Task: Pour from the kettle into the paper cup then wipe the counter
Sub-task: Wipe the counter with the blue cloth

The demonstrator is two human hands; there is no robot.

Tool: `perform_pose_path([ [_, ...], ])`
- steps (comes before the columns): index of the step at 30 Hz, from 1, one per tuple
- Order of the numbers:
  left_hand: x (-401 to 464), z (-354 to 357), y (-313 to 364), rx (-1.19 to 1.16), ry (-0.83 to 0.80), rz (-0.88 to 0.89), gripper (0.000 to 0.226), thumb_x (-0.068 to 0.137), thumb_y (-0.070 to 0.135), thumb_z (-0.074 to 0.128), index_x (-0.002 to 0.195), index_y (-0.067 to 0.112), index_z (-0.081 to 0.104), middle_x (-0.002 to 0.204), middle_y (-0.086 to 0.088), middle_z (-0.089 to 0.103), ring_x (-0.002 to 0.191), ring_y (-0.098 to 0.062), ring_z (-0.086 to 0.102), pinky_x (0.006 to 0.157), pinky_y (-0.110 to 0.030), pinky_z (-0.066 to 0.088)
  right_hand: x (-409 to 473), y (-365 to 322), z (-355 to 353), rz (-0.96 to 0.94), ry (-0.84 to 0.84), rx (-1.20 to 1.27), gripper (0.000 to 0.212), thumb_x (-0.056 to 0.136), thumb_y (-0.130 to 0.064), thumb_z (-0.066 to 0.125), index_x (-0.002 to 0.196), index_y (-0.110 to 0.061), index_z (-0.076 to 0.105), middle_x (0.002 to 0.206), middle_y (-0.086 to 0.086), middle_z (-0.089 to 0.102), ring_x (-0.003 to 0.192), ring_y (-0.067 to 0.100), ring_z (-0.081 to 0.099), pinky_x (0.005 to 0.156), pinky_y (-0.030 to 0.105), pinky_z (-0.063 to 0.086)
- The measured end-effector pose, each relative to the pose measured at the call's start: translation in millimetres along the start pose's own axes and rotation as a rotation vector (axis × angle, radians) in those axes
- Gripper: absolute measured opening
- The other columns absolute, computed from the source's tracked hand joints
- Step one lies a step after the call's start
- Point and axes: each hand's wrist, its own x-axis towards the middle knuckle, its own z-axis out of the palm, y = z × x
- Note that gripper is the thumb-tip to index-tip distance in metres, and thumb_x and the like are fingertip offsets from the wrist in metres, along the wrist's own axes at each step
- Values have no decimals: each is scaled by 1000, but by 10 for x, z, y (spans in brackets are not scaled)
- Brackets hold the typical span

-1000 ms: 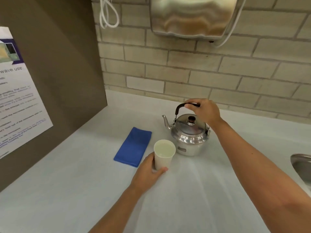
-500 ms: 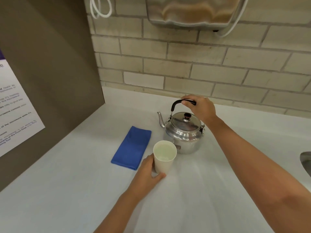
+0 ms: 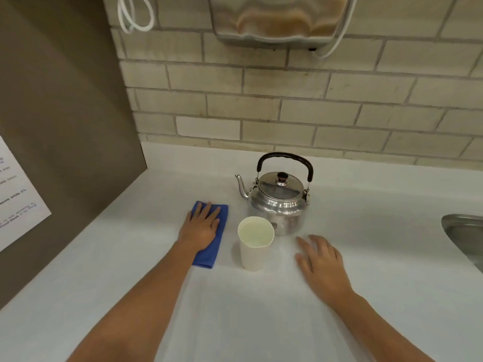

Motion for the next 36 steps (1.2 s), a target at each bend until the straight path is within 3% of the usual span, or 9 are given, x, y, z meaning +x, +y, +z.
perform_pose_path([
  [6, -557, 105, -222, 14, 81, 1, 49, 99, 30, 21, 147, 23, 14, 159, -3, 5, 146, -21, 4, 118, -41, 6, -14, -41, -12, -4, 38, 13, 36, 93, -24, 51, 127, -16, 53, 133, 13, 48, 128, 29, 39, 107, 42, 31],
  [9, -1013, -22, -772, -24, 91, -108, 50, 99, 33, 24, 147, 24, 12, 159, -1, 1, 146, -17, 0, 119, -41, 5, -53, -97, -58, 28, 70, 39, 33, 93, -20, 48, 123, -8, 58, 130, 22, 49, 127, 37, 38, 108, 47, 33],
  [12, -1242, -175, -1047, -6, 93, -254, 52, 99, 32, 24, 147, 20, 11, 159, -6, 1, 146, -22, 0, 119, -43, 6, -172, -171, -98, 106, 55, 60, 35, 96, -21, 45, 126, -8, 54, 140, 23, 41, 137, 38, 25, 113, 46, 24],
  [17, -1359, 82, -159, 43, 177, -304, 54, 98, 28, 20, 147, 10, 6, 157, -17, 1, 145, -31, 1, 119, -44, 4, -452, -285, -79, 118, 23, 99, 39, 98, -27, 37, 133, -14, 47, 149, 15, 29, 143, 30, 10, 118, 39, 15],
  [22, -1802, 481, 886, 52, 151, -116, 58, 96, 30, 20, 147, 8, 3, 157, -19, -4, 145, -32, -4, 119, -43, 0, -702, -337, -125, 138, 15, 184, 41, 98, -28, 35, 136, -15, 41, 152, 11, 24, 145, 25, 5, 119, 40, 15],
  [24, -1955, 461, 743, 34, 135, -115, 57, 97, 31, 20, 147, 11, 2, 158, -15, -6, 146, -27, -7, 118, -41, -2, -780, -313, -176, 142, -7, 219, 42, 98, -30, 34, 138, -16, 38, 153, 10, 21, 145, 23, 3, 118, 40, 19],
  [30, -2097, 191, 202, 14, 172, -426, 57, 97, 30, 19, 147, 7, 2, 157, -20, -3, 145, -32, -3, 119, -45, 2, -904, -256, -301, 133, -41, 284, 45, 98, -30, 34, 142, -18, 31, 155, 9, 13, 145, 22, -3, 119, 41, 17],
  [33, -2184, 342, 875, 26, 207, -510, 59, 96, 29, 23, 146, 2, 5, 155, -25, 2, 144, -39, 1, 118, -48, 2, -952, -119, -411, 131, -41, 292, 46, 99, -31, 31, 143, -18, 28, 155, 10, 13, 145, 23, -4, 120, 42, 12],
  [36, -2313, 687, 1884, 42, 176, -314, 61, 96, 29, 21, 144, -1, 0, 154, -26, -1, 142, -44, -4, 116, -50, -5, -969, 224, -596, 123, -64, 96, 47, 100, -31, 28, 144, -18, 25, 155, 11, 16, 145, 26, -2, 118, 43, 5],
])
